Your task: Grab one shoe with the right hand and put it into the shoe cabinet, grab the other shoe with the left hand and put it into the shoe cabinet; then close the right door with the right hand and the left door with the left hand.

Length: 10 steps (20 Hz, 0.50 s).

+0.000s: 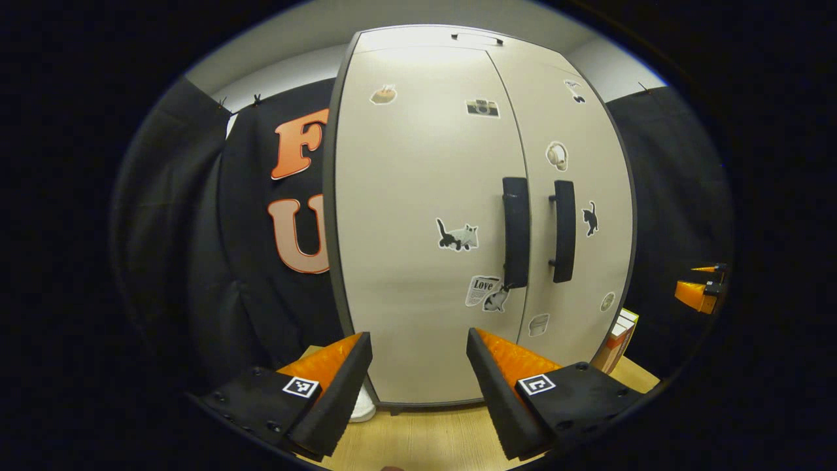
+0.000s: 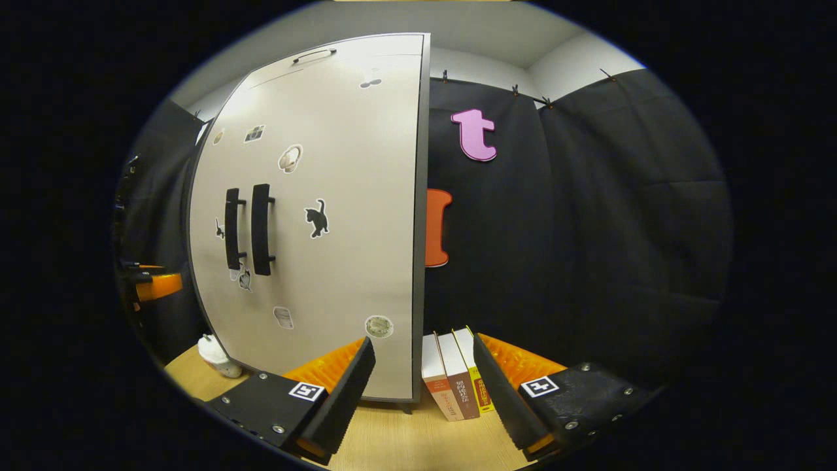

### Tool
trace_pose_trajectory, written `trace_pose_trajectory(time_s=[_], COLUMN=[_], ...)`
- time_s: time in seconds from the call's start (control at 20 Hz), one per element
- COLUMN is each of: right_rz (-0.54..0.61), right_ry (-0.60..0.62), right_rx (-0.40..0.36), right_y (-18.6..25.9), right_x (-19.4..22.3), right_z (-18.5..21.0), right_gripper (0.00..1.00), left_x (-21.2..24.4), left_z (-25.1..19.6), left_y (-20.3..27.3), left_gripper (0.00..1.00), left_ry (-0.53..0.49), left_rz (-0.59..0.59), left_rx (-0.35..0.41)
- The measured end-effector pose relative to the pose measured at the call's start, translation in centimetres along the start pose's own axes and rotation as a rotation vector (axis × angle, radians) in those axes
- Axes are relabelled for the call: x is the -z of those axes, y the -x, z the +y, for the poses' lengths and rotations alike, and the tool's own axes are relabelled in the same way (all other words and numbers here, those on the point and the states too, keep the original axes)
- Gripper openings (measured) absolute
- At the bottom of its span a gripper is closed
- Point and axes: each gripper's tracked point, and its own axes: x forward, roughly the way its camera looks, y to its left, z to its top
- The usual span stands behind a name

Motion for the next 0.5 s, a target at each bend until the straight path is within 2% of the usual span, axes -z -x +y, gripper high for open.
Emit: trace_pose_trajectory(time_s=[0.2, 0.5], right_rz=[-0.021, -0.035], right_ry=[-0.003, 0.007], right_rx=[-0.016, -0.007], right_y=[1.3, 2.8], right_x=[-2.0, -3.4], right_z=[0.4, -0.1], right_gripper=[0.93, 0.93], left_x=[-3.2, -6.1], left_z=[3.4, 9.3], left_y=[4.3, 8.5], left_gripper=[0.95, 0.96], left_ry=[0.045, 0.082], left_rz=[-0.047, -0.097], left_rx=[-0.036, -0.131])
